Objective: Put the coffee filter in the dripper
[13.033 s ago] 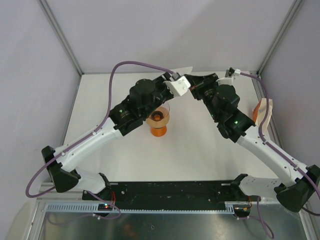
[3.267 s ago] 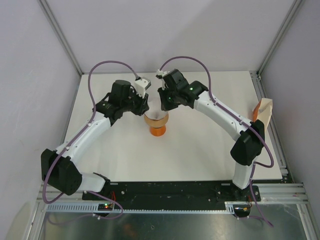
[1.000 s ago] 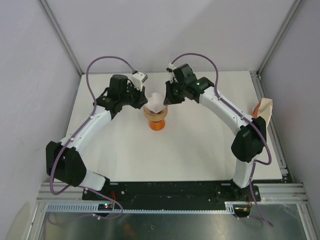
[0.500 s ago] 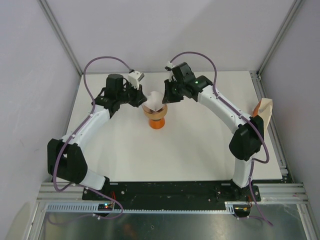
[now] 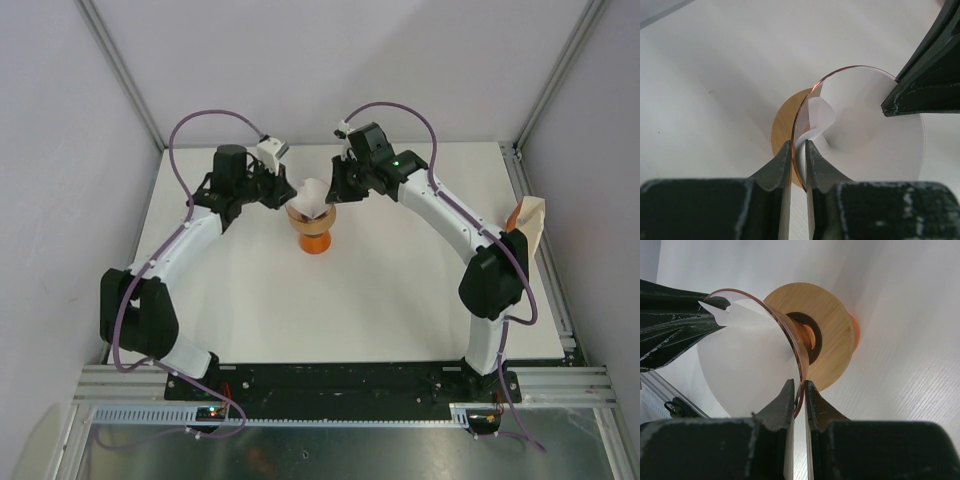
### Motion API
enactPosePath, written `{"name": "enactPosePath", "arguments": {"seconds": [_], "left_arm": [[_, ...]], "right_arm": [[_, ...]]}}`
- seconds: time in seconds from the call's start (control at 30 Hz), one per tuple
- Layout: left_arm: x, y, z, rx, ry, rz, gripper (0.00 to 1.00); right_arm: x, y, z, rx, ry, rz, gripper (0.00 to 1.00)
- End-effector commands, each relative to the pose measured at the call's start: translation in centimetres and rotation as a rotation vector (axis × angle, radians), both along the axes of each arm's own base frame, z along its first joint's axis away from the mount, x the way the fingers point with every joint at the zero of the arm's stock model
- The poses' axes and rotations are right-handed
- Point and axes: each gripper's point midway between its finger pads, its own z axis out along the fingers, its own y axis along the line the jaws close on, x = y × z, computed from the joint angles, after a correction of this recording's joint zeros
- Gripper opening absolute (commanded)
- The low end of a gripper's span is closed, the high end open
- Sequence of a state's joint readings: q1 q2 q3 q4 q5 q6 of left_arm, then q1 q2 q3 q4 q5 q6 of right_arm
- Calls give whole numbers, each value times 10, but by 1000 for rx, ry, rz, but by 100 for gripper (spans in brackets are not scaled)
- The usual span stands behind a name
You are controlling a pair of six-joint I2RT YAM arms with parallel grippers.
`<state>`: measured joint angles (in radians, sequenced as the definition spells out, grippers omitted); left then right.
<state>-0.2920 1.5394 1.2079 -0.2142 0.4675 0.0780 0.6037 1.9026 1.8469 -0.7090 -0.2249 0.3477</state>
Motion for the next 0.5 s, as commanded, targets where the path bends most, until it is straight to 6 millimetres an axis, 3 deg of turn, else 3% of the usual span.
{"name": "enactPosePath", "arguments": {"seconds": [0.0, 0.1, 0.33, 0.47], "left_arm": [[-77, 31, -138, 200, 496, -30, 7], [-73, 29, -131, 184, 483, -29, 7], [-58, 20, -80, 121, 365, -34, 15], [-55, 17, -60, 95, 331, -39, 22]], "right_arm": [[-34, -22, -96, -208, 240, 59, 0], [-35, -20, -94, -202, 237, 63, 0], [-29, -11, -66, -174, 177, 62, 0], [-27, -8, -54, -166, 148, 60, 0]]}}
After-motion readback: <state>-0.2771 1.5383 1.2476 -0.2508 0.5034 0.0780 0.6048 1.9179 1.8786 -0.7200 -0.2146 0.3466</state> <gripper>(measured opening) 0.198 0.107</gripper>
